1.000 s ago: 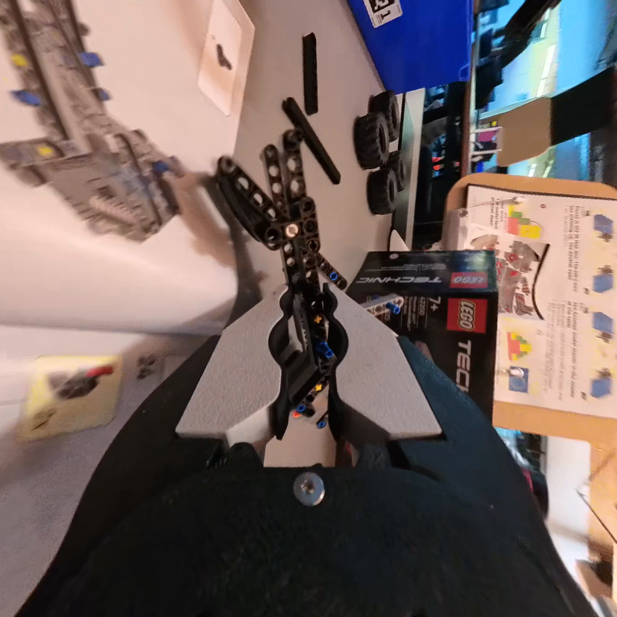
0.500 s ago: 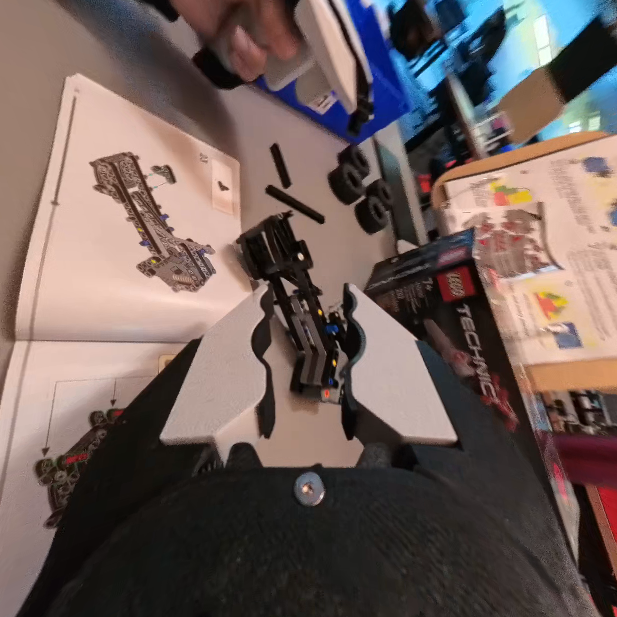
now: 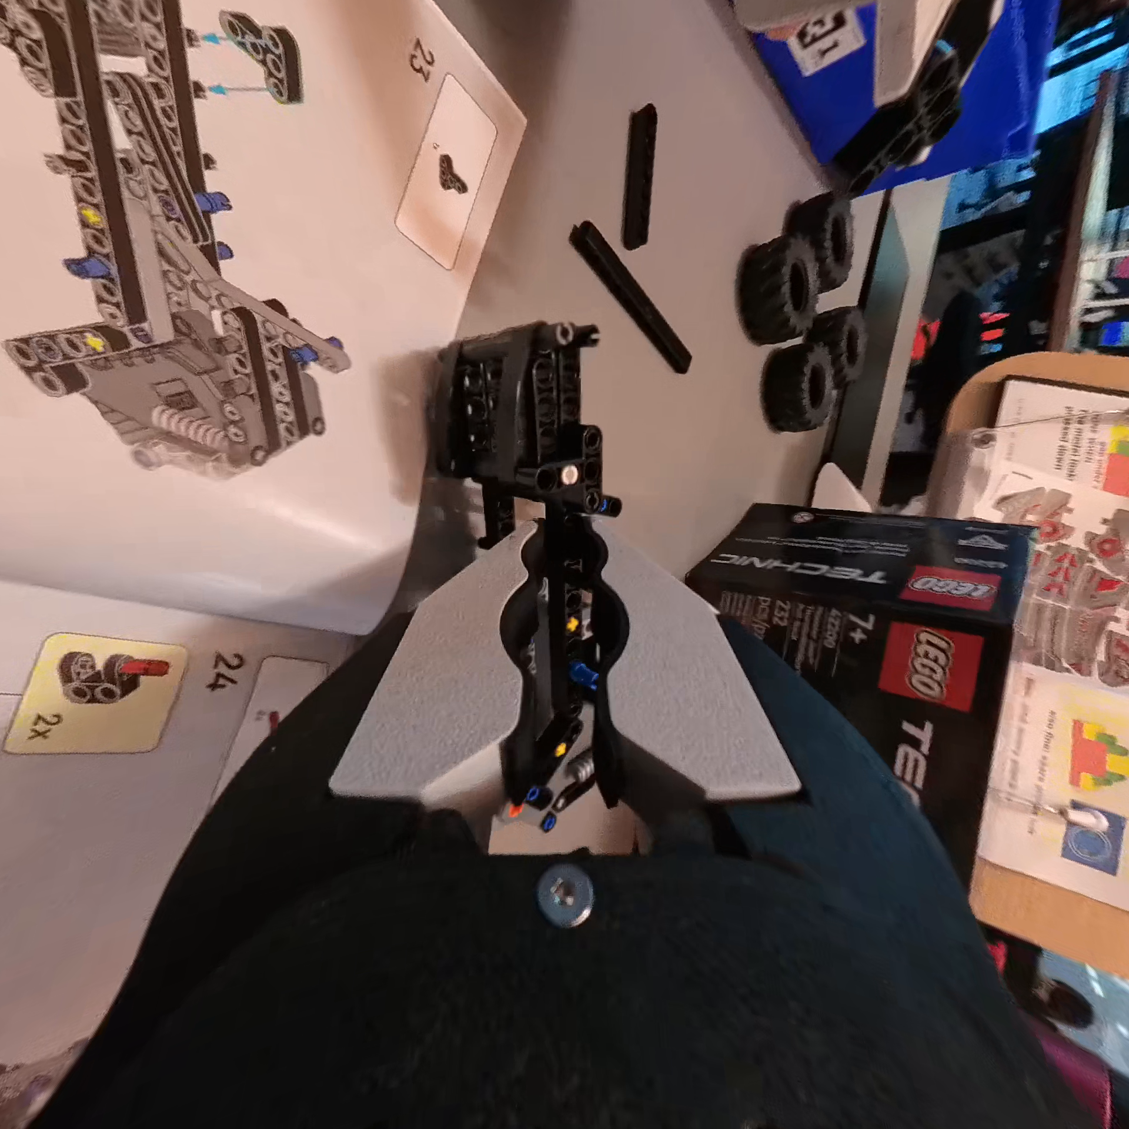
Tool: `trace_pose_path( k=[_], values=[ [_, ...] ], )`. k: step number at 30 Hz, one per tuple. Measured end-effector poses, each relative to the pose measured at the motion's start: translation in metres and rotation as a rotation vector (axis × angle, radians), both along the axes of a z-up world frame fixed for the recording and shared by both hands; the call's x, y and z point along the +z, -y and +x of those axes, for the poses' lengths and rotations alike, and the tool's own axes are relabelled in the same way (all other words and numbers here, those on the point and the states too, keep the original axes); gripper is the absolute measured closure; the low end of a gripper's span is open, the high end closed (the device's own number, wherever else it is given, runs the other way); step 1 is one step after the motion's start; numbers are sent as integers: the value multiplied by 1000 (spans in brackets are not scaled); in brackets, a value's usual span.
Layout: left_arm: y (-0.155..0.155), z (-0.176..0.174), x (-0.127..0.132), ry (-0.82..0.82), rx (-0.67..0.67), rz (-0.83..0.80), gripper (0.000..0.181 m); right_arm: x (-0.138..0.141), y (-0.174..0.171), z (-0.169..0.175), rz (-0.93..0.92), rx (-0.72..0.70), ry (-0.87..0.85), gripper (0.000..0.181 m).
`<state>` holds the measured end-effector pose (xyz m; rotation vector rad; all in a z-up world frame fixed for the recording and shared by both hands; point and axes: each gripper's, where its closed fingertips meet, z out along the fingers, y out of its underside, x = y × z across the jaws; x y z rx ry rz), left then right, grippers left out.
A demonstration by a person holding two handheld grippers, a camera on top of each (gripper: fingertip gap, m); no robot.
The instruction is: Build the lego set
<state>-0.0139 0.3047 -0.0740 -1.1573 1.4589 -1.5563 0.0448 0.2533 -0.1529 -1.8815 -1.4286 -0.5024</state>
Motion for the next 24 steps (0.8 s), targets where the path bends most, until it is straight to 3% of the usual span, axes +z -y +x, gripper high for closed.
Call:
trace_pose_path(
  k=[1,6,12,15,17,19,24],
  values=[
    [3,0,-2,-13,-19,-13,160,3,4,2,42,-6,20,173],
    [16,3,-11,-68,-79,-21,160,9,38,16,215,-90,100,173],
    [27,6,-19,-99,-105,19,159,17,74,23,269,-177,-20,167],
    [26,6,-20,-100,-102,21,159,16,86,22,192,-198,-107,157],
    [24,6,-20,-100,-97,13,159,31,84,17,185,-236,-207,148],
    [23,6,-20,-101,-102,-10,160,43,80,-3,120,-175,-306,137],
    [26,6,-25,-117,-123,-27,160,29,52,-5,-163,-169,-289,110]
  ],
)
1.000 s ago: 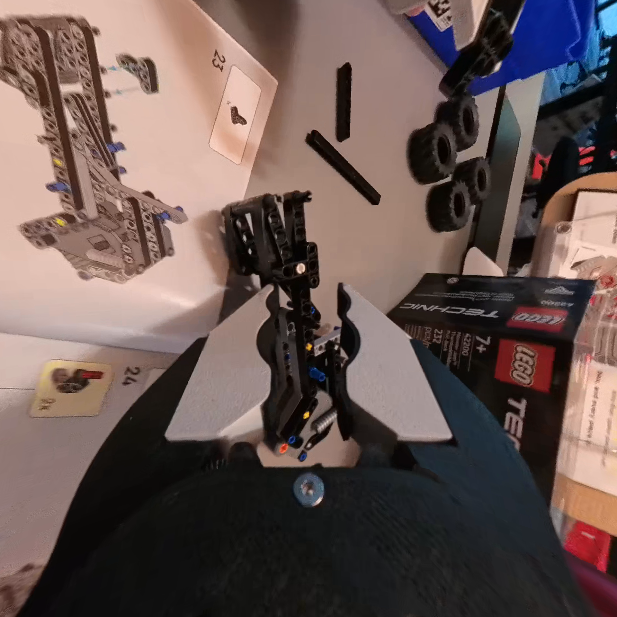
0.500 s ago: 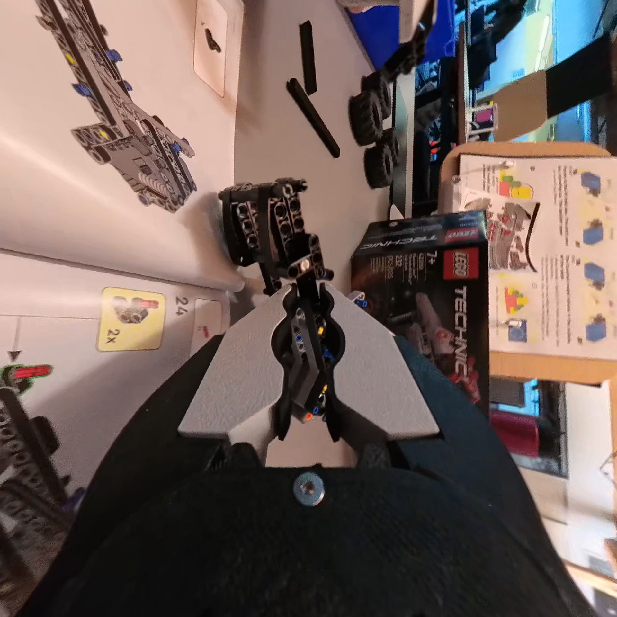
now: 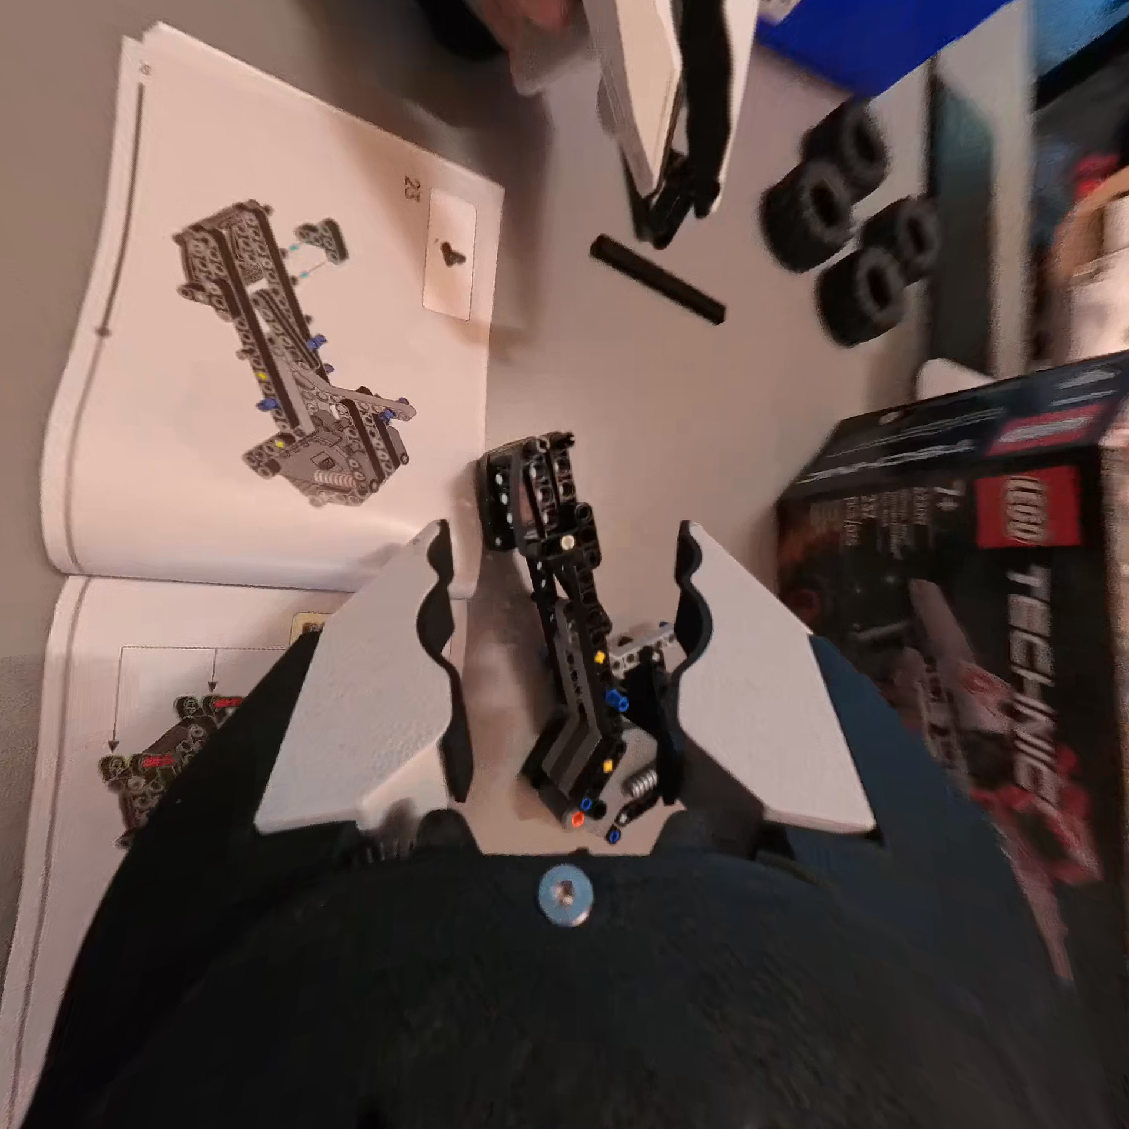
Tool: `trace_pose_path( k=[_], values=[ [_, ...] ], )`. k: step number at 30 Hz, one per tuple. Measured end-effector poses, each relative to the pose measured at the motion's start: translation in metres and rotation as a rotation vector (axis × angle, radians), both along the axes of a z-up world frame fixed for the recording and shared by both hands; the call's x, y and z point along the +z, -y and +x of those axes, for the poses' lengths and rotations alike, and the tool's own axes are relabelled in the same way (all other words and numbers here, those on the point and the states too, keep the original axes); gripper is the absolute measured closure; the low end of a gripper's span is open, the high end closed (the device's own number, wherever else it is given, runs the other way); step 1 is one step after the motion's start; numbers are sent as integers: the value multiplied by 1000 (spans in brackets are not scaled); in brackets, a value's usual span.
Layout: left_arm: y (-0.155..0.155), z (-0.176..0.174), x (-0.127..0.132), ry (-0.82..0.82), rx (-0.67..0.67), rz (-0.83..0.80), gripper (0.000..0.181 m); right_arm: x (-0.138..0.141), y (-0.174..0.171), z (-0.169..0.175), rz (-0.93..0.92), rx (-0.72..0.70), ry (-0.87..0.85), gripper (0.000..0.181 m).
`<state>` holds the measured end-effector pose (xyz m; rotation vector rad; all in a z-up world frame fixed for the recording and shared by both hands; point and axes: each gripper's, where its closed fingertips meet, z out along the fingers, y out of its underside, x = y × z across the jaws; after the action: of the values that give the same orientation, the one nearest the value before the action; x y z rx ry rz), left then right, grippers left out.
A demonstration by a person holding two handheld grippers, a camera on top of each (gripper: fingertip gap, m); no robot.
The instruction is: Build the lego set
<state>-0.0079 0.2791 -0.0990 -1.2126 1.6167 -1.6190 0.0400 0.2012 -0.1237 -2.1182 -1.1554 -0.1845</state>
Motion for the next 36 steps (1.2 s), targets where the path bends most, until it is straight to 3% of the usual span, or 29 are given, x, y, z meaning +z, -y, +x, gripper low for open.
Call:
trace_pose_path(
  k=[4,6,9,13,18,22,25,31,36],
  values=[
    [-2,0,-2,-7,5,6,160,-24,-6,-2,-240,82,-47,130],
    [-4,-1,-1,-1,10,-4,160,-33,-7,2,-288,135,12,155],
    [-8,-1,2,7,22,-12,160,-37,-12,6,-276,192,103,155],
    [-12,-2,7,25,40,-27,160,-25,-40,24,-37,224,305,152],
    [-15,-2,7,28,55,-14,160,0,-59,15,375,206,446,153],
    [-14,-2,7,31,58,5,160,6,-36,10,587,149,571,155],
    [-8,-1,8,31,41,13,160,0,-8,15,636,60,567,155],
    [20,1,6,12,-49,6,160,-18,31,49,582,-132,436,163],
    [55,6,-2,-14,-113,94,160,-41,47,57,437,-92,430,156]
  ],
)
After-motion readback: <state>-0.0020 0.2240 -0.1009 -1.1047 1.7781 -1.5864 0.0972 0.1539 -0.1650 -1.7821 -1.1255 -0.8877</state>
